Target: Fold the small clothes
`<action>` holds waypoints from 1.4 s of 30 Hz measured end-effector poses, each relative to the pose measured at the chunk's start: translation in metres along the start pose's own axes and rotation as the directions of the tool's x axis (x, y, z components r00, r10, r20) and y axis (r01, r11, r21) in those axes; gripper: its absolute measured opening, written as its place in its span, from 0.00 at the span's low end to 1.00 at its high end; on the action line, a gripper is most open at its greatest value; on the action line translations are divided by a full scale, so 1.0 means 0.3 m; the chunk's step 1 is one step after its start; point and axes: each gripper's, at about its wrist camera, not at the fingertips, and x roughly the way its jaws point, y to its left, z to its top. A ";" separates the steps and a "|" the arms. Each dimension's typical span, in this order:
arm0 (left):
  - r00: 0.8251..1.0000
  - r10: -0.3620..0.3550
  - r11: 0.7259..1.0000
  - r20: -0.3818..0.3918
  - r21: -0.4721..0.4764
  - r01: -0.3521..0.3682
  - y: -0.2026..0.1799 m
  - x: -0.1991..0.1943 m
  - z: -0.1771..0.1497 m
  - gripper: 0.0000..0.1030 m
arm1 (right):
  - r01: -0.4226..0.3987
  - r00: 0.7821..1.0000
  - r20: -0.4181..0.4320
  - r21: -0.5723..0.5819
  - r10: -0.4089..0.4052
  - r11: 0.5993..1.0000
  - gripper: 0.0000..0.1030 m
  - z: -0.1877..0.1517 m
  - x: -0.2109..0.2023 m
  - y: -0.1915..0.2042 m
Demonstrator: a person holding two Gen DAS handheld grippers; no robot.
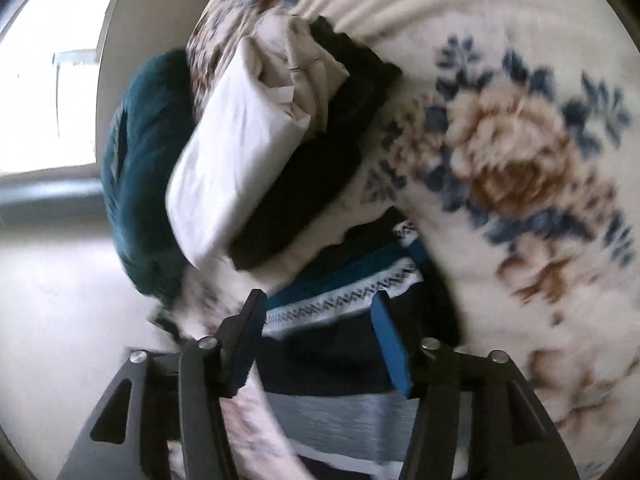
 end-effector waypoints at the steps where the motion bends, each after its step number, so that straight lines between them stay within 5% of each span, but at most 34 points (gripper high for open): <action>1: 1.000 0.022 1.000 -0.021 0.017 -0.021 0.005 0.023 -0.001 0.66 | 0.048 0.999 0.000 -0.047 -0.048 0.998 0.61 -0.007 0.004 0.004; 6: 0.991 0.113 0.994 -0.075 0.016 -0.113 0.060 0.146 -0.001 0.62 | 0.203 0.974 -0.065 -0.183 -0.218 0.962 0.61 -0.014 0.125 -0.023; 8: 0.991 0.120 0.993 -0.055 0.015 -0.119 0.062 0.157 0.010 0.14 | 0.219 0.967 -0.084 -0.197 -0.239 0.956 0.60 0.002 0.184 -0.038; 9: 0.992 0.112 0.994 -0.052 -0.001 -0.112 0.062 0.155 0.018 0.14 | 0.217 0.965 -0.101 -0.203 -0.240 0.955 0.46 0.009 0.213 -0.048; 10: 0.995 0.091 0.996 -0.038 -0.015 -0.092 0.060 0.146 0.022 0.14 | 0.215 0.965 -0.104 -0.215 -0.241 0.953 0.15 0.014 0.232 -0.051; 11: 0.996 0.085 0.996 -0.021 -0.015 -0.086 0.054 0.133 0.024 0.13 | 0.227 0.961 -0.103 -0.225 -0.255 0.948 0.09 0.021 0.245 -0.049; 15: 0.992 0.126 0.992 -0.018 0.009 -0.126 0.044 0.154 0.061 0.13 | 0.196 0.980 -0.001 -0.221 -0.201 0.955 0.06 0.038 0.161 -0.020; 19: 0.984 0.152 0.988 -0.088 -0.026 -0.155 0.106 0.261 0.112 0.15 | 0.228 0.974 0.039 -0.206 -0.225 0.952 0.05 0.078 0.141 -0.029; 21: 0.982 0.154 0.986 -0.111 -0.045 -0.160 0.113 0.273 0.128 0.24 | 0.269 0.962 -0.003 -0.197 -0.275 0.943 0.05 0.102 0.199 -0.057; 23: 0.981 0.152 0.988 -0.120 -0.020 -0.155 0.080 0.253 0.132 0.45 | 0.305 0.948 -0.030 -0.212 -0.318 0.929 0.06 0.108 0.235 -0.067; 25: 0.986 0.130 0.991 -0.104 0.002 -0.131 0.035 0.194 0.122 0.65 | 0.296 0.943 -0.082 -0.238 -0.323 0.925 0.11 0.110 0.240 -0.061; 29: 0.996 0.080 0.997 -0.035 0.002 -0.080 -0.010 0.002 0.020 0.75 | 0.213 0.951 -0.164 -0.263 -0.261 0.941 0.48 0.074 0.154 -0.062; 34: 0.999 0.038 0.987 0.011 -0.159 -0.035 0.040 -0.157 -0.252 0.78 | 0.142 0.948 -0.243 -0.262 -0.208 0.955 0.83 -0.003 -0.006 -0.143; 42: 1.000 -0.024 0.913 0.009 -0.406 0.026 0.062 -0.117 -0.722 0.78 | 0.062 0.915 -0.378 -0.213 -0.141 0.975 0.98 -0.081 -0.092 -0.326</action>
